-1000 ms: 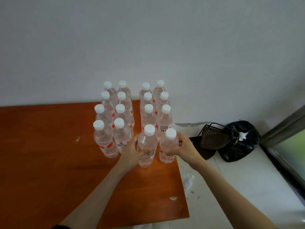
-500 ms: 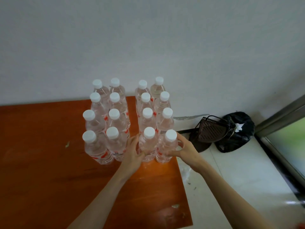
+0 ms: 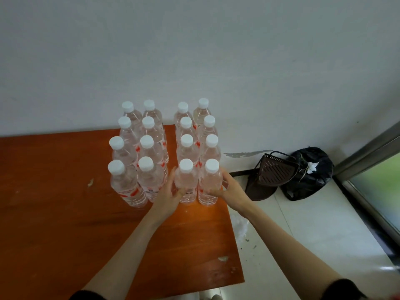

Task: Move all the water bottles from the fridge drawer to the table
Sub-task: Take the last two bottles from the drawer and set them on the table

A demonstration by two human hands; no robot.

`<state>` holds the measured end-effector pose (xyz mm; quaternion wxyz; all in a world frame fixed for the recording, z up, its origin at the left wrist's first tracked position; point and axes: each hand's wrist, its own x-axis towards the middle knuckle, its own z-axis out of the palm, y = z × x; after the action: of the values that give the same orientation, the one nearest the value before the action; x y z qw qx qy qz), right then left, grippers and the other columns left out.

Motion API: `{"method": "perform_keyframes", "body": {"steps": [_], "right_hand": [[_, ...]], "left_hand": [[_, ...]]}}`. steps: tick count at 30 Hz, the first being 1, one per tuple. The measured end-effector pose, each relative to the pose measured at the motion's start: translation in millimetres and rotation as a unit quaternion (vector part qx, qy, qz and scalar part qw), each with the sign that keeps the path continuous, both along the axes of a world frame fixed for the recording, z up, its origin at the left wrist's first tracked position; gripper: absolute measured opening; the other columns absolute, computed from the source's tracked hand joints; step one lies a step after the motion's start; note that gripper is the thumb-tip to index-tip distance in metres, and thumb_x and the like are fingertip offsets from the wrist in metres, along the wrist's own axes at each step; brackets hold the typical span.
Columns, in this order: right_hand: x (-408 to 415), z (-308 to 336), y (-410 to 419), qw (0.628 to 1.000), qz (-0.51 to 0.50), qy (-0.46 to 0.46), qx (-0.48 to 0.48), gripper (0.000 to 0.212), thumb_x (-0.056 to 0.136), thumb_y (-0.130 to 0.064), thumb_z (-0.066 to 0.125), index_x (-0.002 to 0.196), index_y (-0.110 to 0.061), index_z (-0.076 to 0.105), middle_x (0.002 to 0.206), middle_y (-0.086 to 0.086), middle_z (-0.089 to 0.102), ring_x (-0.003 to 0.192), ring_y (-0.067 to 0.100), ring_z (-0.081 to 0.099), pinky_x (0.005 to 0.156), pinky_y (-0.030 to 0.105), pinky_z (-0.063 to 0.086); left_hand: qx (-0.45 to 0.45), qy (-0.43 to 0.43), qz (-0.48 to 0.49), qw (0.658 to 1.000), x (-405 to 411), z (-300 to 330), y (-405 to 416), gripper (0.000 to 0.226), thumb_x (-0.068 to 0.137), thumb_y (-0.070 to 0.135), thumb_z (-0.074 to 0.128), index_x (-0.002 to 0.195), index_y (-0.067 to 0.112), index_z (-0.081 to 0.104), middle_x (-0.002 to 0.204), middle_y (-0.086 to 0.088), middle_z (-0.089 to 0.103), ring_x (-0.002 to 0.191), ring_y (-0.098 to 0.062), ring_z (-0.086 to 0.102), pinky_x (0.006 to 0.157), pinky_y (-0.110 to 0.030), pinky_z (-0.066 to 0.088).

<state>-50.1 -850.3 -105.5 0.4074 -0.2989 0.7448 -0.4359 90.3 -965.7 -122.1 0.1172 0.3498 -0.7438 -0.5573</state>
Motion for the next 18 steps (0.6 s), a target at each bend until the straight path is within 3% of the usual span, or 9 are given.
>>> {"method": "perform_keyframes", "body": {"steps": [3, 7, 10, 12, 15, 18], "right_hand": [[8.5, 9.7, 9.8, 1.000, 0.011, 0.002, -0.009, 0.063, 0.084, -0.016, 0.065, 0.130, -0.035, 0.027, 0.128, -0.011, 0.044, 0.119, 0.005, 0.040, 0.095, 0.024, 0.037], [17.6, 27.8, 39.3, 0.998, 0.038, 0.058, 0.000, 0.059, 0.090, -0.019, 0.058, 0.138, -0.024, 0.023, 0.118, -0.016, 0.038, 0.114, 0.000, 0.034, 0.085, 0.006, 0.030], [15.6, 20.7, 70.7, 0.980, 0.045, 0.177, 0.085, 0.078, 0.089, -0.039, 0.056, 0.148, -0.018, 0.010, 0.152, -0.003, 0.026, 0.138, 0.015, 0.027, 0.111, 0.032, 0.026], [5.0, 19.1, 95.8, 0.949, 0.050, 0.288, 0.122, 0.082, 0.087, -0.050, 0.053, 0.149, -0.024, 0.005, 0.157, 0.000, 0.014, 0.144, 0.019, 0.015, 0.116, 0.045, 0.020], [-12.3, 35.0, 139.0, 0.898, 0.030, 0.416, 0.143, 0.079, 0.088, -0.058, 0.044, 0.149, -0.029, 0.002, 0.158, -0.004, 0.004, 0.145, 0.017, 0.002, 0.118, 0.048, 0.007], [-19.0, 61.6, 185.9, 0.852, -0.005, 0.493, 0.176, 0.076, 0.086, -0.066, 0.034, 0.147, -0.037, -0.002, 0.158, -0.006, -0.003, 0.145, 0.018, -0.006, 0.117, 0.051, 0.000]], "left_hand": [[-0.010, -0.057, 0.012, 0.998, 5.0, 3.5, 8.6, 0.066, 0.092, 0.039, 0.046, 0.148, 0.028, 0.013, 0.154, 0.003, 0.023, 0.141, -0.020, 0.025, 0.113, -0.046, 0.027], [-0.023, -0.143, 0.000, 0.989, 20.1, 4.7, 44.4, 0.056, 0.095, 0.035, 0.044, 0.145, 0.017, 0.025, 0.149, -0.004, 0.033, 0.129, -0.015, 0.039, 0.102, -0.032, 0.036], [-0.095, -0.120, -0.036, 0.988, 23.8, 13.9, 74.7, 0.058, 0.094, 0.036, 0.046, 0.145, 0.020, 0.024, 0.151, 0.000, 0.030, 0.137, -0.016, 0.032, 0.108, -0.032, 0.030], [-0.149, -0.079, -0.080, 0.982, 16.7, 28.2, 87.7, 0.061, 0.093, 0.042, 0.045, 0.146, 0.029, 0.018, 0.153, 0.006, 0.024, 0.139, -0.012, 0.027, 0.110, -0.035, 0.028], [-0.246, -0.050, -0.149, 0.957, -6.0, 55.4, 100.5, 0.064, 0.092, 0.047, 0.043, 0.146, 0.036, 0.010, 0.156, 0.010, 0.012, 0.142, -0.010, 0.016, 0.113, -0.038, 0.022], [-0.369, -0.040, -0.217, 0.903, -35.0, 82.4, 117.3, 0.068, 0.093, 0.048, 0.041, 0.148, 0.032, 0.004, 0.157, 0.009, 0.001, 0.145, -0.010, -0.001, 0.116, -0.034, 0.008]]}}
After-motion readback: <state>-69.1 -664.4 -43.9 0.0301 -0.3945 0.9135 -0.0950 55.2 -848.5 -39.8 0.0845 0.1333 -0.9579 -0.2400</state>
